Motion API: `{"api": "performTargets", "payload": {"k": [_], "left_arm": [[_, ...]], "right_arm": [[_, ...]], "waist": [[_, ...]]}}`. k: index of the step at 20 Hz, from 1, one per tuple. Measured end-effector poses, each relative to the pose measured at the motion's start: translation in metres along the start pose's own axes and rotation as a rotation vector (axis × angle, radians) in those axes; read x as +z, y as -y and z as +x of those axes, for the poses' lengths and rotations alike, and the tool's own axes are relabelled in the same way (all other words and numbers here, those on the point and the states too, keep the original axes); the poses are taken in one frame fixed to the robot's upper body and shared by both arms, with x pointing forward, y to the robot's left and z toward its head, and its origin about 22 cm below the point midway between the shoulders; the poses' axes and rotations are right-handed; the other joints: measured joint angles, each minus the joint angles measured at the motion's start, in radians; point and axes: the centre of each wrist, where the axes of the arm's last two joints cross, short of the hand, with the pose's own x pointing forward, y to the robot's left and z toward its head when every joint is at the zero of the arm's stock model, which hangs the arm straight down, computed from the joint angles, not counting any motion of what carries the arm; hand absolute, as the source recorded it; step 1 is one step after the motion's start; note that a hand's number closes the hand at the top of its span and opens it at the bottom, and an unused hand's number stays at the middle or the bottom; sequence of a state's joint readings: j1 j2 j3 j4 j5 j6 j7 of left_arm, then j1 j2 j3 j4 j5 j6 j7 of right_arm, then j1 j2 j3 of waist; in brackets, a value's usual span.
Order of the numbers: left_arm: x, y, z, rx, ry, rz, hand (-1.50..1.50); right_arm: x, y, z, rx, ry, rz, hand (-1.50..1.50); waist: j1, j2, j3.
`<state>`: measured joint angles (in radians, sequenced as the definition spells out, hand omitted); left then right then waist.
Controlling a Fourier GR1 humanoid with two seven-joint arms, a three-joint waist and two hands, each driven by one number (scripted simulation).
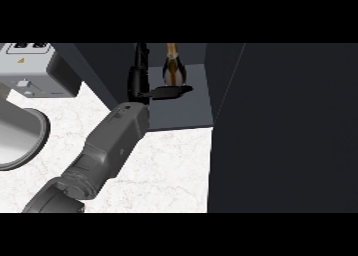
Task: Pick up the wine, place it into the cabinet and close the cabinet
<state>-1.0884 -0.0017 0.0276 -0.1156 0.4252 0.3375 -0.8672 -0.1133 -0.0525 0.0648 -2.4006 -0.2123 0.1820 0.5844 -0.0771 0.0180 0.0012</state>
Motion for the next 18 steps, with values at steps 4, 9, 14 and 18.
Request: {"api": "performTargets", "payload": {"k": [4, 9, 14, 18], "left_arm": [[0.000, -0.001, 0.000, 0.048, 0.000, 0.010, -1.50], [0.001, 0.000, 0.000, 0.093, -0.001, 0.019, -1.50], [0.007, -0.001, -0.004, 0.112, -0.001, 0.002, -1.50], [0.020, -0.004, -0.012, 0.125, -0.020, 0.009, -1.50]], "right_arm": [[0.000, -0.003, 0.000, -0.013, -0.005, 0.007, -1.50], [0.001, -0.006, -0.004, -0.031, -0.008, 0.010, -1.50], [-0.002, -0.007, 0.001, -0.030, -0.012, 0.006, -1.50], [-0.001, -0.006, -0.001, -0.030, -0.014, -0.005, -1.50]], "waist": [[-0.003, -0.003, 0.000], [-0.004, -0.007, 0.000], [-0.002, -0.014, 0.000], [0.009, -0.018, -0.001]]}}
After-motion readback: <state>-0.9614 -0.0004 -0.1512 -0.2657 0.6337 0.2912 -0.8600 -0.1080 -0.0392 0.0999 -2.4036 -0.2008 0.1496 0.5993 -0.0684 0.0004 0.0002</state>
